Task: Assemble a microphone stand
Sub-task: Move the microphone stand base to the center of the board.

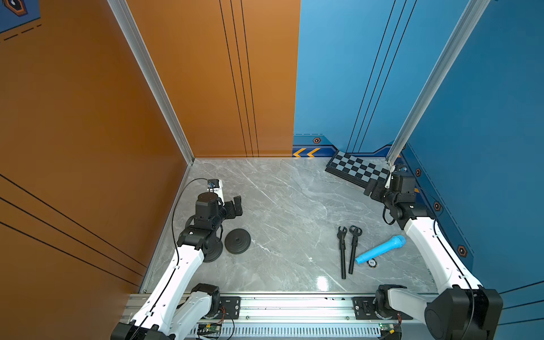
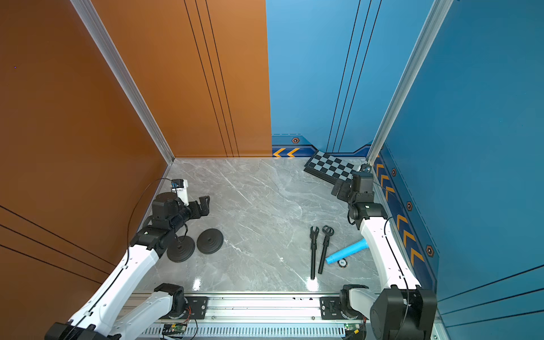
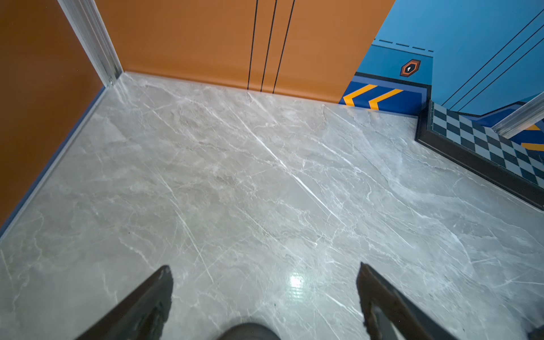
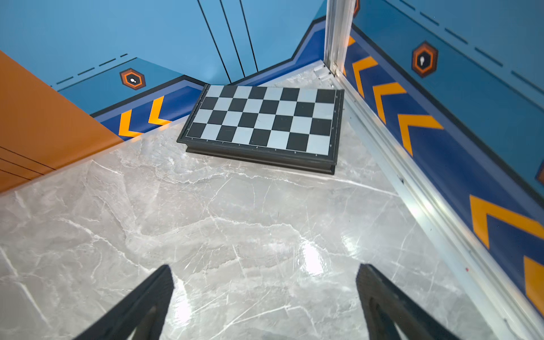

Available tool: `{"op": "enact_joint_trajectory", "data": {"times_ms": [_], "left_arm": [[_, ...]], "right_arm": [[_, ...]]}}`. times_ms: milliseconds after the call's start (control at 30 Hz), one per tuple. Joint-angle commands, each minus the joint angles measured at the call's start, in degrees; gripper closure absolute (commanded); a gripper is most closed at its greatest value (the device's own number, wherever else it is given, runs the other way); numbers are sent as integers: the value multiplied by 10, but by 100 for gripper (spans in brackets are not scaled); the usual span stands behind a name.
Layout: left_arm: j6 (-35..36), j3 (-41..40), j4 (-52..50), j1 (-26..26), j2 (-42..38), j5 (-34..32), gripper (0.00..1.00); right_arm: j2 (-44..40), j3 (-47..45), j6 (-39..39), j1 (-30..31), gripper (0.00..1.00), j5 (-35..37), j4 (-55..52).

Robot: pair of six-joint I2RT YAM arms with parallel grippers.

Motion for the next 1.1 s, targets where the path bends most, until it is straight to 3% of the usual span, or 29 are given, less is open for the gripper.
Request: {"op": "enact_joint_trajectory", "data": {"times_ms": [0,67,167,333,533,700,833,1067], "left_arm": [[-80,-8,-111,51,-41,39,2],[-84,-15,-117,56,-39,30,2],[-76,-7,-117,68,-8,62,2],[-121,-2,-115,164,34,167,2],[-114,-8,-115,252,68,239,2],[-104,-23,-116,278,80,255,2],[-100,-30,-119,287,88,249,2],[-90,-29,-120,287,84,245,2]], "right_arm": [[15,0,104,-1,3,-91,-81],[44,7,87,53,4,-102,-100],[74,17,88,184,4,-10,-116],[166,39,123,383,4,28,-45],[358,202,81,560,5,63,-47],[498,363,83,632,5,53,-57],[599,472,62,671,5,88,-65],[686,539,67,677,5,105,-88]]}}
